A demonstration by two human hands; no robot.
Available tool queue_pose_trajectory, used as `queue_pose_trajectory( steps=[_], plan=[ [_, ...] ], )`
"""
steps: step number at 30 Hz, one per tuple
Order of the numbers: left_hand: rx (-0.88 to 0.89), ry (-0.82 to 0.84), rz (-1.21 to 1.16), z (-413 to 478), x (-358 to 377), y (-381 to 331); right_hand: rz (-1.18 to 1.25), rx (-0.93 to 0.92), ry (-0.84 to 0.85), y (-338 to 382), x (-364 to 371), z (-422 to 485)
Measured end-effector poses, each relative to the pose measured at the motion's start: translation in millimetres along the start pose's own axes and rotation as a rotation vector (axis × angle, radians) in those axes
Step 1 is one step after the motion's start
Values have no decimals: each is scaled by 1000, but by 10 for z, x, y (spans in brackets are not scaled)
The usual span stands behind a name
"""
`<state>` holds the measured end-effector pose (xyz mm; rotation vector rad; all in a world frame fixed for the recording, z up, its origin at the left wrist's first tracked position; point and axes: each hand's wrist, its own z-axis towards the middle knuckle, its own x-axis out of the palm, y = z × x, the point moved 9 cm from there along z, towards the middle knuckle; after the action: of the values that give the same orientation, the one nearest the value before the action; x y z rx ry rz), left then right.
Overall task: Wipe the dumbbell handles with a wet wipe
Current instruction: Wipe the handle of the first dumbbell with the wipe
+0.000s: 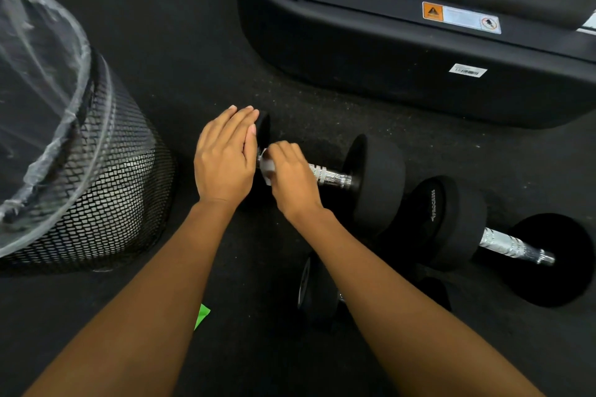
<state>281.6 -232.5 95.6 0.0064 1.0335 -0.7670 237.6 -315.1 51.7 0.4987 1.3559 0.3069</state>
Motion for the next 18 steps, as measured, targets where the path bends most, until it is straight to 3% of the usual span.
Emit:
queue_pose_trajectory(
  steps=[10, 18],
  plan=[
    [-15, -3, -15, -2, -2, 12, -95, -28, -146, -167, -139, -184],
    [-24, -4, -9, -7, 9, 25, -84, -109, -79, 71, 14, -13]
  ],
)
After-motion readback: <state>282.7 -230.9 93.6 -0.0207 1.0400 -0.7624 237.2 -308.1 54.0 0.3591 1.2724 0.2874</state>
